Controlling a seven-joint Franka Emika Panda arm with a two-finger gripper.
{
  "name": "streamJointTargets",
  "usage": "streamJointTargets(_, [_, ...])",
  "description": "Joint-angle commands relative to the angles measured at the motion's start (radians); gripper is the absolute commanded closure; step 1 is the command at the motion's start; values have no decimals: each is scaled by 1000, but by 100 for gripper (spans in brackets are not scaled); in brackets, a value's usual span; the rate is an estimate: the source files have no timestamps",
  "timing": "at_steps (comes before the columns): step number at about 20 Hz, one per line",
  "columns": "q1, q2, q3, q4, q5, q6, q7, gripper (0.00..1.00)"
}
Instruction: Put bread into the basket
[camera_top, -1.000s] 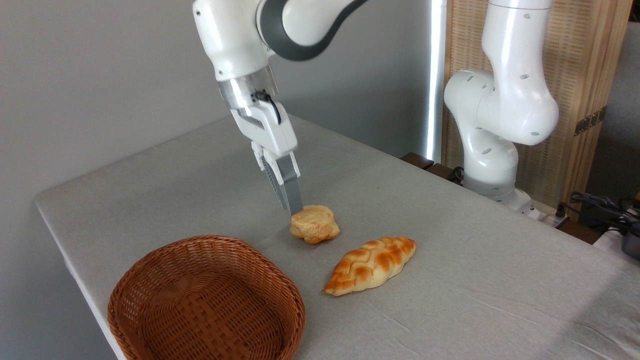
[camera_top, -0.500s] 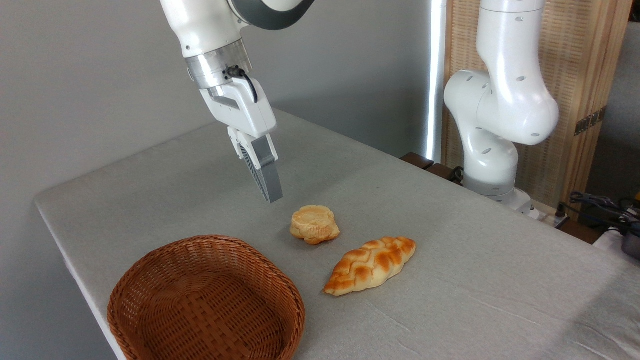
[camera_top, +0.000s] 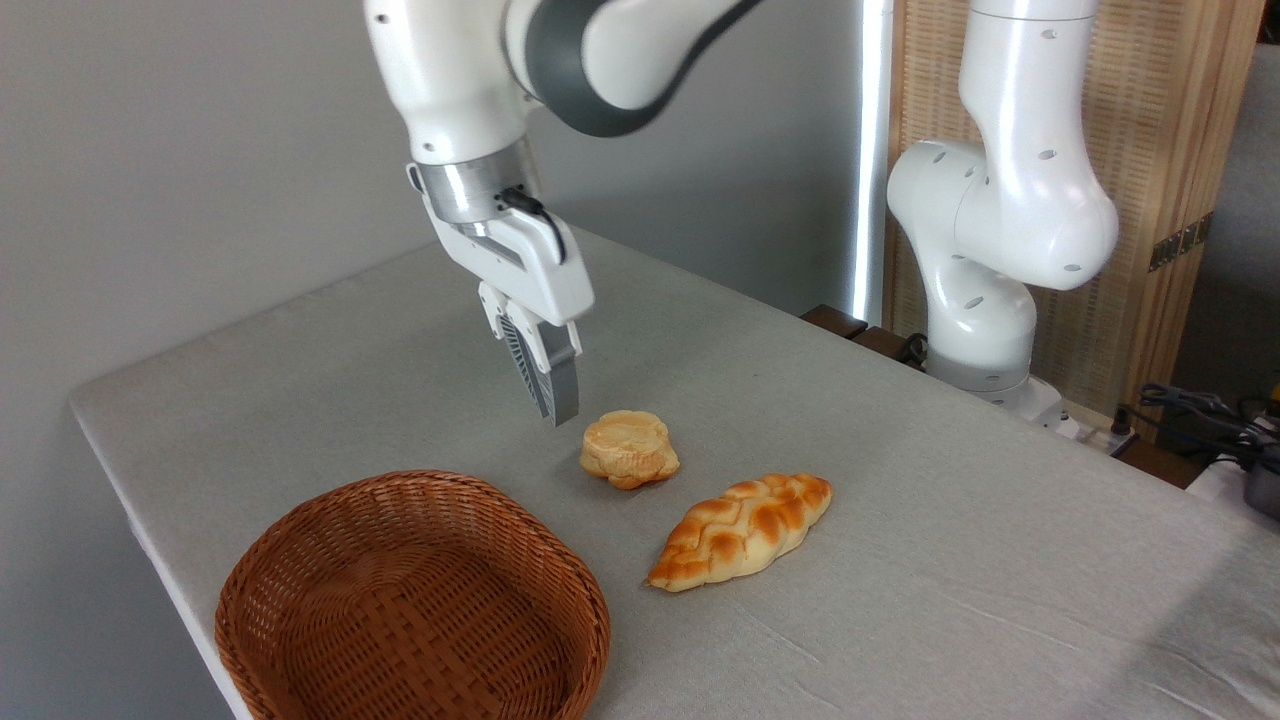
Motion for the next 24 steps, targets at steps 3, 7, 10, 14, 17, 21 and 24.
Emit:
streamJointTargets(3, [12,-90,36,-126,-54,60,7,0])
streamJointTargets(7, [12,-86,46,-137,-54,60,7,0])
streamJointTargets(10, [11,-84,46,-163,-54,60,7,0])
streamJointTargets(14, [5,-78,39,-177,-54,65,7,0])
streamJointTargets(17, [-15,-61,33,-224,-51,88,24,0])
streamJointTargets(21, [-23,-50,33,-254,-51,143,33,40])
streamJointTargets(24, [-23,-50,33,-254,-51,148,59,66])
